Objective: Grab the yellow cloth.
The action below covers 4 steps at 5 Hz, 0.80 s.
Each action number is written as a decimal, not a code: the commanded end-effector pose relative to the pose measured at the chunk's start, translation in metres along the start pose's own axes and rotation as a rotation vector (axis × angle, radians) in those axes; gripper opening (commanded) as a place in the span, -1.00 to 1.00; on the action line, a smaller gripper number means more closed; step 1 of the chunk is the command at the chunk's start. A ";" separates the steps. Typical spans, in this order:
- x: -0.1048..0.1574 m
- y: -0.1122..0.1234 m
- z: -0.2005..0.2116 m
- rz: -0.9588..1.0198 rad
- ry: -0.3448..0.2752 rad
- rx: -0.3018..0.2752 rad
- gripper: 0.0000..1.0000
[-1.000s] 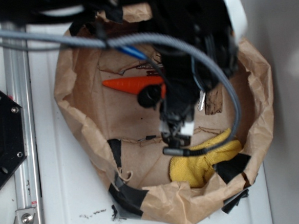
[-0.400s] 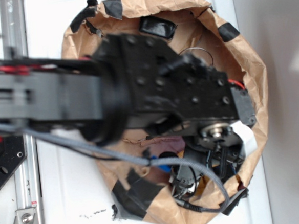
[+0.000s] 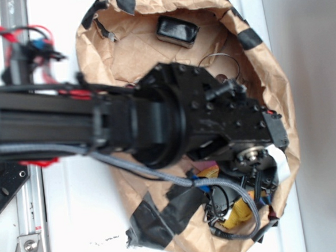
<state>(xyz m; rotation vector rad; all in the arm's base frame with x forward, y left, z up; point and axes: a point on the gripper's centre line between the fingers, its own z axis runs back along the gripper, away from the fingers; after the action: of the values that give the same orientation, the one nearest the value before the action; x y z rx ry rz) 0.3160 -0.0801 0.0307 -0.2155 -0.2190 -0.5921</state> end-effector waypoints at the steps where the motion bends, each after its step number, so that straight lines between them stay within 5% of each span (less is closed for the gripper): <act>1: 0.021 -0.021 0.010 -0.089 -0.107 0.002 -1.00; 4: 0.017 -0.014 0.060 0.025 -0.164 0.005 -1.00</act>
<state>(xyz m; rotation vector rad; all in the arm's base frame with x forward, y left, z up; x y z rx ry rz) 0.3060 -0.0783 0.0709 -0.2752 -0.2933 -0.5461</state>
